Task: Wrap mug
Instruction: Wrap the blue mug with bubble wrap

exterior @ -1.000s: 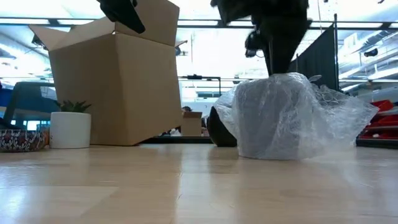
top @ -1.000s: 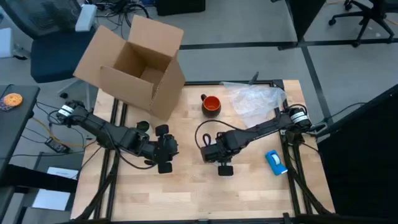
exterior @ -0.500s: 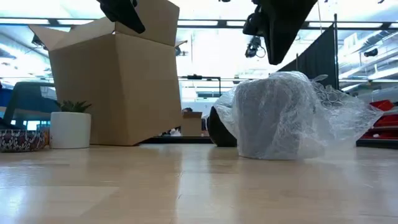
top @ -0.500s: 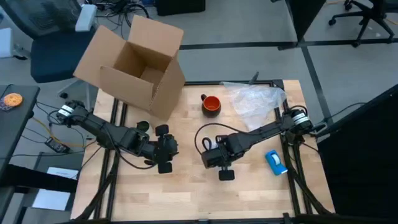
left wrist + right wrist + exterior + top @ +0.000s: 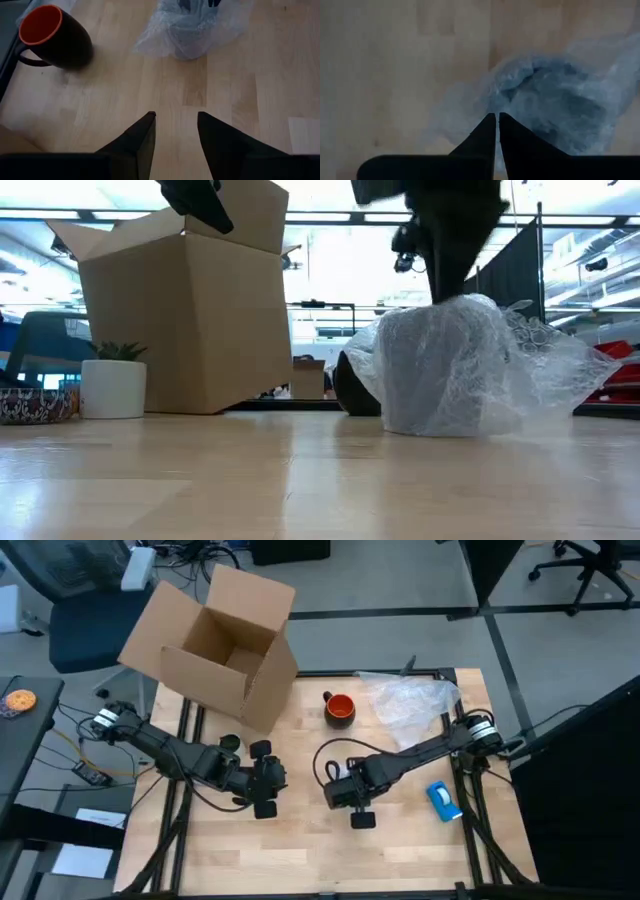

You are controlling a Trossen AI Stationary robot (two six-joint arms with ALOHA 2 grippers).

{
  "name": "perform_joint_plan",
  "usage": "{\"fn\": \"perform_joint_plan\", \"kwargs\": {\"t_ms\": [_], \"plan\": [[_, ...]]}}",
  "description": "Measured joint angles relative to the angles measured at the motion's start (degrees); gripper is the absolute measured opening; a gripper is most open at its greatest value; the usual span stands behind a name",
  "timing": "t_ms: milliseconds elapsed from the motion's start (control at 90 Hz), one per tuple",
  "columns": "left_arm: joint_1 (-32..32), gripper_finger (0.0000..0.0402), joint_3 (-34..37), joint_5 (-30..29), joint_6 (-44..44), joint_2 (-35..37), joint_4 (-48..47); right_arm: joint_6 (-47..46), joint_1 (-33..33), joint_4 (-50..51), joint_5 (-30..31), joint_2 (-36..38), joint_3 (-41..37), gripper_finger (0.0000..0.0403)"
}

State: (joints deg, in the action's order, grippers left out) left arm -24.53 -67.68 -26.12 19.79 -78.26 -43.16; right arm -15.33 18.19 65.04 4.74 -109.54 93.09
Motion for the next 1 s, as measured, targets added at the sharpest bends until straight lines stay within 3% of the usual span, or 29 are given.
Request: {"fn": "perform_joint_plan", "kwargs": {"t_ms": [511, 789, 1000], "plan": [[0.04, 0.0129, 0.0, -0.8, 0.0, -0.02, 0.02, 2.94, -6.05, -11.45, -2.88, 0.04, -8.48, 0.0], [0.04, 0.0129, 0.0, -1.3, -0.02, -0.02, 0.02, 3.51, -6.67, -8.03, -2.61, 1.51, -7.36, 0.0], [0.04, 0.0129, 0.0, -1.47, -0.02, -0.02, 0.06, 2.96, -4.69, -4.2, 2.76, 5.27, -4.04, 0.0]]}}
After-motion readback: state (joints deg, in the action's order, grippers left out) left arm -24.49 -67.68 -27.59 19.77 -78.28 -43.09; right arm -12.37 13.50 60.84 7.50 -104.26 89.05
